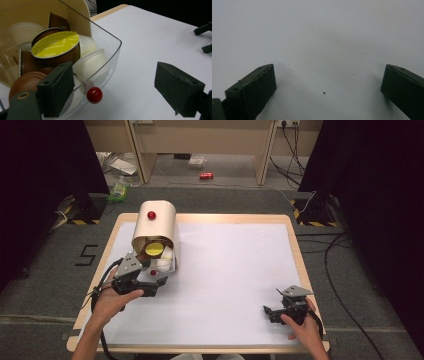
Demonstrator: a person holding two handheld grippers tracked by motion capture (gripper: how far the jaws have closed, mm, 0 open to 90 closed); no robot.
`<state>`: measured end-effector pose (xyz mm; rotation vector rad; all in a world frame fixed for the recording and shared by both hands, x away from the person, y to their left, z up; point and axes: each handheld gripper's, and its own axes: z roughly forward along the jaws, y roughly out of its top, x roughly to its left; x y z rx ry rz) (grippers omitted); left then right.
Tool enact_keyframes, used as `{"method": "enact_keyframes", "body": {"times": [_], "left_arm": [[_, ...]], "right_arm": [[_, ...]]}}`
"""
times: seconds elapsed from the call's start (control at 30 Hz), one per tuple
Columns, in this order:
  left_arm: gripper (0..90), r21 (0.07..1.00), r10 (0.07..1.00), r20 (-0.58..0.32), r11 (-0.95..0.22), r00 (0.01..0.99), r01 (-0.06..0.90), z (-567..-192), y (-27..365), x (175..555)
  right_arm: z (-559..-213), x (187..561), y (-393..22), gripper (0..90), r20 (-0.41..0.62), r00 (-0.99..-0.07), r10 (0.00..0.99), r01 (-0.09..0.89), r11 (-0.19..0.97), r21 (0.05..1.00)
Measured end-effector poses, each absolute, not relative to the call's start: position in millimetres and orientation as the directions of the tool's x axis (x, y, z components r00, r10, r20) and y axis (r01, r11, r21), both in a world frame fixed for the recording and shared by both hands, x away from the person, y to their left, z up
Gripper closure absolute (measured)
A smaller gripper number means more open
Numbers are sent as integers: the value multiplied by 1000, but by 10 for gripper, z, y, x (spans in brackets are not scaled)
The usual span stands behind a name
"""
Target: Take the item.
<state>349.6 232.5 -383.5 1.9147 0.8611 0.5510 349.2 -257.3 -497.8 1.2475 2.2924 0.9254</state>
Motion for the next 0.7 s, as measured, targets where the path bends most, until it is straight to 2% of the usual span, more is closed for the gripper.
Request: {"method": "enact_keyframes", "body": {"times": [0.23, 0.7], "left_arm": [[159, 882, 760, 49, -337, 648, 329, -3856, 2295, 3441], [159, 882, 758, 45, -336, 650, 331, -3873, 2296, 3391]], "right_arm": [[-4978, 3492, -2573, 3, -10, -539, 842, 599, 392, 698], [-4978, 3490, -2571, 3, -8, -537, 844, 602, 389, 698]]}}
